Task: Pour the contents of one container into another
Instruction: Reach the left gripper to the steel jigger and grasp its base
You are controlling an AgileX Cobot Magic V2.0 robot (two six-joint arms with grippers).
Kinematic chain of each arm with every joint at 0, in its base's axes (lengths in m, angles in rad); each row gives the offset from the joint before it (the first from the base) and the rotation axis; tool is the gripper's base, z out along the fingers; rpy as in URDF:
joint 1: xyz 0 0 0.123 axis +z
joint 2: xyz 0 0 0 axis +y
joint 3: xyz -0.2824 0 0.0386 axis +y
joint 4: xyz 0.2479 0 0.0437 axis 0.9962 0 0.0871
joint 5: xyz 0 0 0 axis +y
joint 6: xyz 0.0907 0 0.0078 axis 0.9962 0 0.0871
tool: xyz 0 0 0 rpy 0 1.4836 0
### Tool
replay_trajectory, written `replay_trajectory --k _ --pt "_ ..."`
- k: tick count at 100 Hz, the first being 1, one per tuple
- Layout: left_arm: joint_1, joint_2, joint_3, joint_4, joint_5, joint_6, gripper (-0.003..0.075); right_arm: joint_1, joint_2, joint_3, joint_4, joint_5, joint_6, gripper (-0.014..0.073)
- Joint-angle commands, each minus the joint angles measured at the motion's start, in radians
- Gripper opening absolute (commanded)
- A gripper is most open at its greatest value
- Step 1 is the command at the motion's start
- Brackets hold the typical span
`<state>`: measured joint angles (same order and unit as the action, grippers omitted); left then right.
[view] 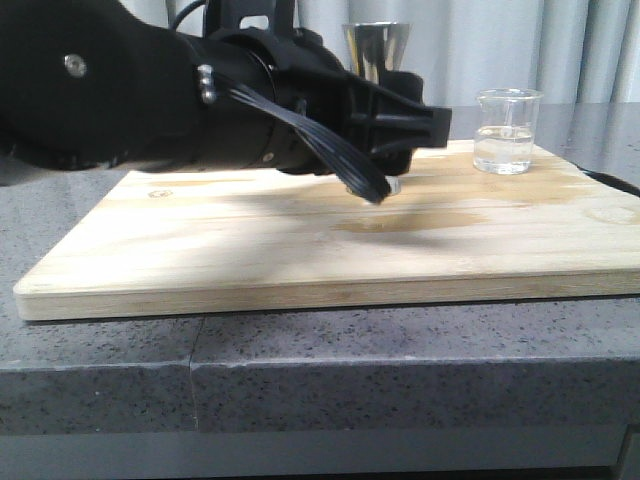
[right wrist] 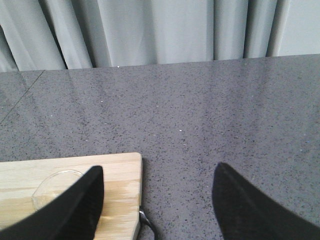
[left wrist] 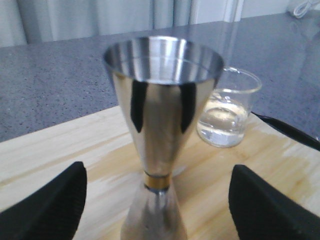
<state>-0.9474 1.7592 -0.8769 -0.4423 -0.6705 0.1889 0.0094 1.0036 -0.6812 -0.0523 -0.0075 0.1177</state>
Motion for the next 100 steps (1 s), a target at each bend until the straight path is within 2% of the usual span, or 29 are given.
replay_trajectory --k 1,18,60,69,100 --pt "0.014 -0.038 -0.041 0.029 -0.075 -0.034 0.0546 0.002 -0.01 -0.038 -0.009 -0.083 -0.01 0.0424" --pt "0.033 0.003 -0.084 0.086 -0.051 -0.1 0.0546 0.002 -0.01 -0.038 -0.009 -0.084 -0.01 0.0424" --pt "0.036 0.048 -0.132 0.118 -0.051 -0.118 0.0531 0.002 -0.01 -0.038 -0.009 -0.085 -0.01 0.0424" --pt "0.036 0.048 -0.132 0.118 -0.058 -0.118 0.0465 0.002 -0.01 -0.038 -0.009 -0.085 -0.01 0.0424" --pt "0.036 0.048 -0.13 0.118 -0.054 -0.118 0.0134 0.002 -0.01 -0.038 -0.009 -0.092 -0.01 0.0424"
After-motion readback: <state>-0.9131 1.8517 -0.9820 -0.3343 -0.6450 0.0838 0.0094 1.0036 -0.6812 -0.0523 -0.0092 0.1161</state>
